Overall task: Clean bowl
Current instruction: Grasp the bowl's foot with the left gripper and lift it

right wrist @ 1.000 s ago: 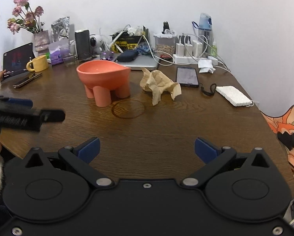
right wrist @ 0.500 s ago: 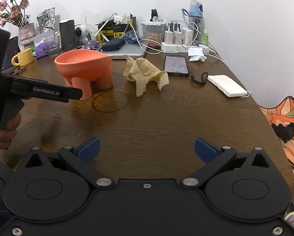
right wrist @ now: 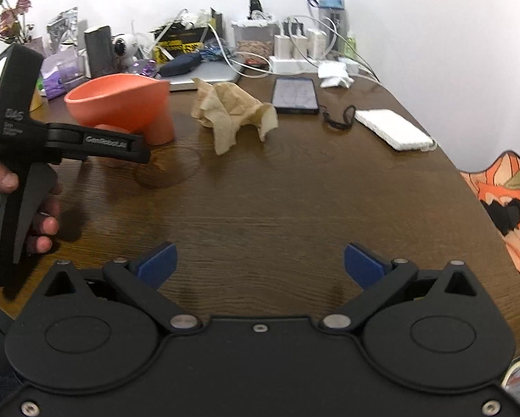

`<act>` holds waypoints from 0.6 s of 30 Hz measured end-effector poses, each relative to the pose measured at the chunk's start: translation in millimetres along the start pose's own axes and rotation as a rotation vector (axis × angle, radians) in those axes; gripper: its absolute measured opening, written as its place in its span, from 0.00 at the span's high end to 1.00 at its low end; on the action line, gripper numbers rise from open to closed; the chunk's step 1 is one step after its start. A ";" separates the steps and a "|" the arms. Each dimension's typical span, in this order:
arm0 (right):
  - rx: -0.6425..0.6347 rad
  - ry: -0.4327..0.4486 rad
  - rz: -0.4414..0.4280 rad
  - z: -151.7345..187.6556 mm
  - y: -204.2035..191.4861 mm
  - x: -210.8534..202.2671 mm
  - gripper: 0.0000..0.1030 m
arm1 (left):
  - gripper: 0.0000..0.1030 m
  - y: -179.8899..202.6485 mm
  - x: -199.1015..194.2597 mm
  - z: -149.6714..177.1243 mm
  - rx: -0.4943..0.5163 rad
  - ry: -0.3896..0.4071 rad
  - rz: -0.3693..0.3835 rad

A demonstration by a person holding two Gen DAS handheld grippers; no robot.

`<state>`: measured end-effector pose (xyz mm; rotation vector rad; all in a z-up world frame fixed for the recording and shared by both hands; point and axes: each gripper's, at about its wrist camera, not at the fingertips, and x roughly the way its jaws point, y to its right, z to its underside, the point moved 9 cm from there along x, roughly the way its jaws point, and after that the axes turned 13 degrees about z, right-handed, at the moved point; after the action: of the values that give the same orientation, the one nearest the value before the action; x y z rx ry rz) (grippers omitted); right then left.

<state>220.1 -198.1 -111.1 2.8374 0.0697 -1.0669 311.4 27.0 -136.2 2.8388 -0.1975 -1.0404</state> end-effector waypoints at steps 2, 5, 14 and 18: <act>0.004 -0.006 -0.001 1.2 1.8 2.9 0.01 | 0.02 -3.1 3.2 -4.2 -0.017 -0.012 -0.006; 0.002 -0.006 -0.005 2.1 2.2 5.1 0.01 | 0.01 -6.9 7.5 -9.5 -0.035 -0.008 0.001; 0.009 0.005 -0.005 1.5 5.6 10.7 0.01 | 0.00 -7.0 14.0 -11.4 -0.007 -0.015 -0.035; -0.006 0.014 -0.016 1.9 6.1 11.5 0.01 | 0.04 -8.3 17.2 -15.8 0.031 -0.025 0.006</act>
<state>228.0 -204.3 -119.6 2.8437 0.0967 -1.0481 335.4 33.4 -136.4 2.8516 -0.2259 -1.0811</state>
